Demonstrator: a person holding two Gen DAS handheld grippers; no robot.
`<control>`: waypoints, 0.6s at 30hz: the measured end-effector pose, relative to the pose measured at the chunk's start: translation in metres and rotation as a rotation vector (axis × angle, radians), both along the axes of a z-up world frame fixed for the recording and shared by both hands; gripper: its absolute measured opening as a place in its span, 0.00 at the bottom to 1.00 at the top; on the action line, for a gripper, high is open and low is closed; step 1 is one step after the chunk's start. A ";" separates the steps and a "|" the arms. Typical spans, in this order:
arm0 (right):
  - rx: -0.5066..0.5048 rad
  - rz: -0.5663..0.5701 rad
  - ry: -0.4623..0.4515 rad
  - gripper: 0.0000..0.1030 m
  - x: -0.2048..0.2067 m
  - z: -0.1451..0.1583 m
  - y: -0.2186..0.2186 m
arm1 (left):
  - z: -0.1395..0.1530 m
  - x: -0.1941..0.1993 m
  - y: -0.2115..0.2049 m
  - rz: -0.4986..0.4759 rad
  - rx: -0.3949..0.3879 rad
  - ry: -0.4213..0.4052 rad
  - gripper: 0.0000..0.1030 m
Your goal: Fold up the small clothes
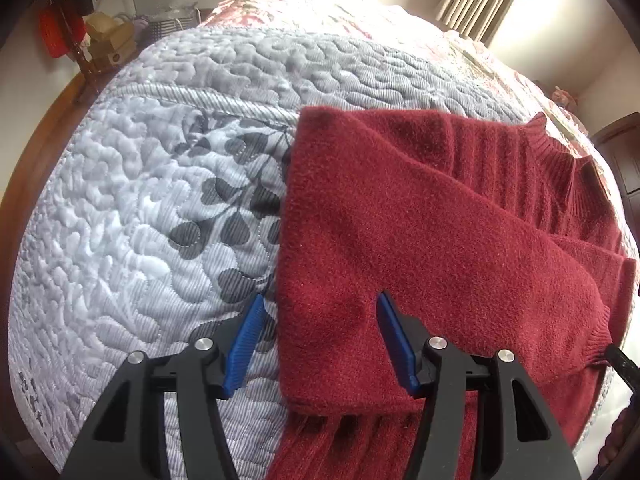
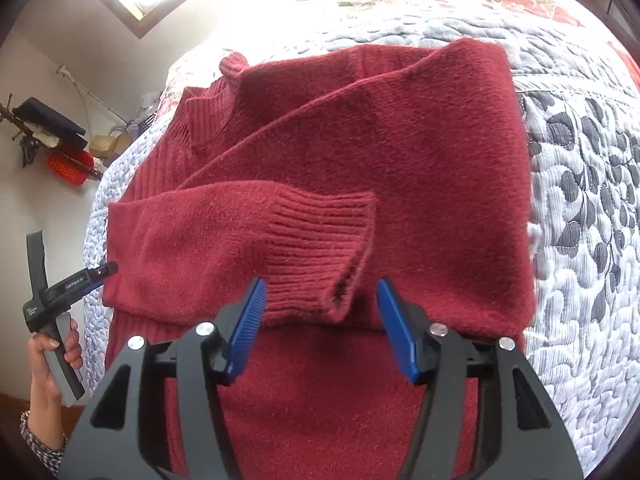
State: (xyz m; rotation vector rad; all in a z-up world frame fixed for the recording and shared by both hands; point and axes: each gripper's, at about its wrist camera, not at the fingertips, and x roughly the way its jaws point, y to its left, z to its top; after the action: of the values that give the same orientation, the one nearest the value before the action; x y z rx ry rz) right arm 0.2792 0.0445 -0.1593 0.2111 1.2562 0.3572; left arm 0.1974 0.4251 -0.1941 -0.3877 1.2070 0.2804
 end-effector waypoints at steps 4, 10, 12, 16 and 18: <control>0.062 -0.020 0.042 0.57 0.017 -0.013 -0.015 | 0.013 -0.006 0.002 0.007 0.008 -0.023 0.58; 0.043 0.057 0.040 0.06 0.031 -0.011 0.002 | 0.013 -0.004 0.001 0.013 0.033 -0.012 0.61; 0.022 0.084 0.005 0.06 0.032 0.000 0.005 | 0.009 -0.004 0.000 0.017 0.029 -0.006 0.61; 0.067 0.098 -0.071 0.06 0.036 0.033 -0.002 | 0.008 0.001 -0.004 0.023 0.029 -0.008 0.61; 0.061 0.080 -0.115 0.06 0.039 0.049 -0.013 | 0.010 0.006 -0.010 0.012 0.049 -0.016 0.61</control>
State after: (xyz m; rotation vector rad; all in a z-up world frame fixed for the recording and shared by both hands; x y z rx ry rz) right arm 0.3180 0.0316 -0.1104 0.1897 1.1432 0.4710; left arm 0.2037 0.4156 -0.1840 -0.3539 1.1804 0.3163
